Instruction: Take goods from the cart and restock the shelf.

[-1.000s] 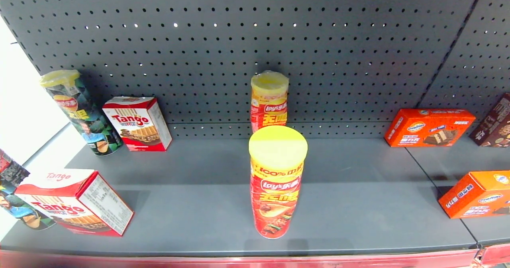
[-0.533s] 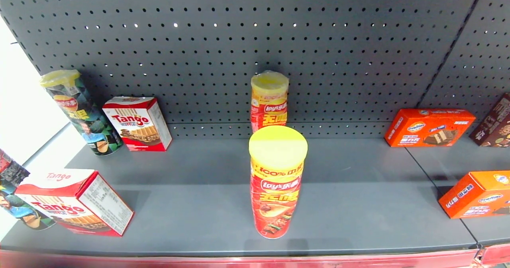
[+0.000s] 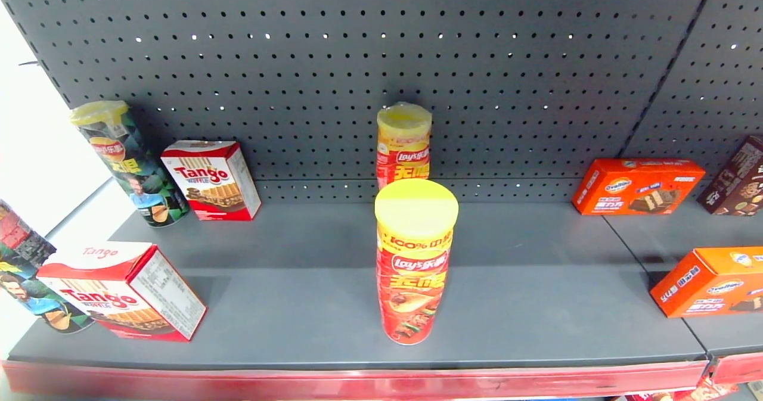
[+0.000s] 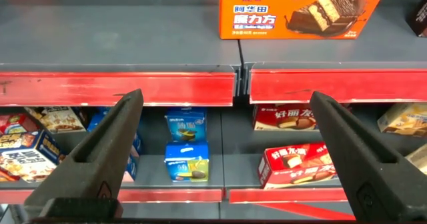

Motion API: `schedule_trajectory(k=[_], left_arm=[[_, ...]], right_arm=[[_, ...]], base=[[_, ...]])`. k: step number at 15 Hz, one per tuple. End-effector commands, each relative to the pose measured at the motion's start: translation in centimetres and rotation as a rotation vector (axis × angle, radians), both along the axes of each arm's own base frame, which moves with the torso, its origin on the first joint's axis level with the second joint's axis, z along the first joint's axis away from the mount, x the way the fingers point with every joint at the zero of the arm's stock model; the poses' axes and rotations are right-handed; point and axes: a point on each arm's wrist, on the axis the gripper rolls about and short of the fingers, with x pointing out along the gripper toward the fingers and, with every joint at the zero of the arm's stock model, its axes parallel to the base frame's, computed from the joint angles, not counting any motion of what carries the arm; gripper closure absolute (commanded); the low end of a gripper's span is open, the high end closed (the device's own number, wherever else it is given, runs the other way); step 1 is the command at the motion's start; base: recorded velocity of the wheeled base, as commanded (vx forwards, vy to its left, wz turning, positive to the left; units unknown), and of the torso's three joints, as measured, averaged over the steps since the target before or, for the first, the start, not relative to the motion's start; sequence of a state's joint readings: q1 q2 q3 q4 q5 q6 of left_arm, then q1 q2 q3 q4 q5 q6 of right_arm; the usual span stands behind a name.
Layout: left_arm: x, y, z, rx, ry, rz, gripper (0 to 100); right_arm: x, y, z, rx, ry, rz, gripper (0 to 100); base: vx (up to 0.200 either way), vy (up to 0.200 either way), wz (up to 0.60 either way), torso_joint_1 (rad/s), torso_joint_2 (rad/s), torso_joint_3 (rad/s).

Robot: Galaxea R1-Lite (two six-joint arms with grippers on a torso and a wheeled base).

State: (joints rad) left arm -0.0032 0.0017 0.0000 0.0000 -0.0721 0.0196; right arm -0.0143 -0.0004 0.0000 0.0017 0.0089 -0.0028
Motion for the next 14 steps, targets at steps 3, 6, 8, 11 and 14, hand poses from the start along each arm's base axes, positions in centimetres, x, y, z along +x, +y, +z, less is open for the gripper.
schedule_trajectory(k=[3, 6, 8, 11, 14], left_arm=[[0.0, 0.0, 0.0, 0.0, 0.0, -0.001, 0], [0.0, 0.0, 0.0, 0.0, 0.0, -0.001, 0], [0.0, 0.0, 0.0, 0.0, 0.0, 0.0, 0], [0.0, 0.0, 0.0, 0.0, 0.0, 0.0, 0], [0.0, 0.0, 0.0, 0.0, 0.0, 0.0, 0]], right_arm=[[0.0, 0.0, 0.0, 0.0, 0.0, 0.001, 0], [0.0, 0.0, 0.0, 0.0, 0.0, 0.001, 0], [0.0, 0.0, 0.0, 0.0, 0.0, 0.001, 0], [0.0, 0.0, 0.0, 0.0, 0.0, 0.001, 0], [0.0, 0.0, 0.0, 0.003, 0.0, -0.002, 0]], base=[[0.0, 0.0, 0.0, 0.0, 0.0, 0.0], [0.0, 0.0, 0.0, 0.0, 0.0, 0.0], [0.0, 0.0, 0.0, 0.0, 0.0, 0.0], [0.0, 0.0, 0.0, 0.0, 0.0, 0.0], [0.0, 0.0, 0.0, 0.0, 0.0, 0.0]])
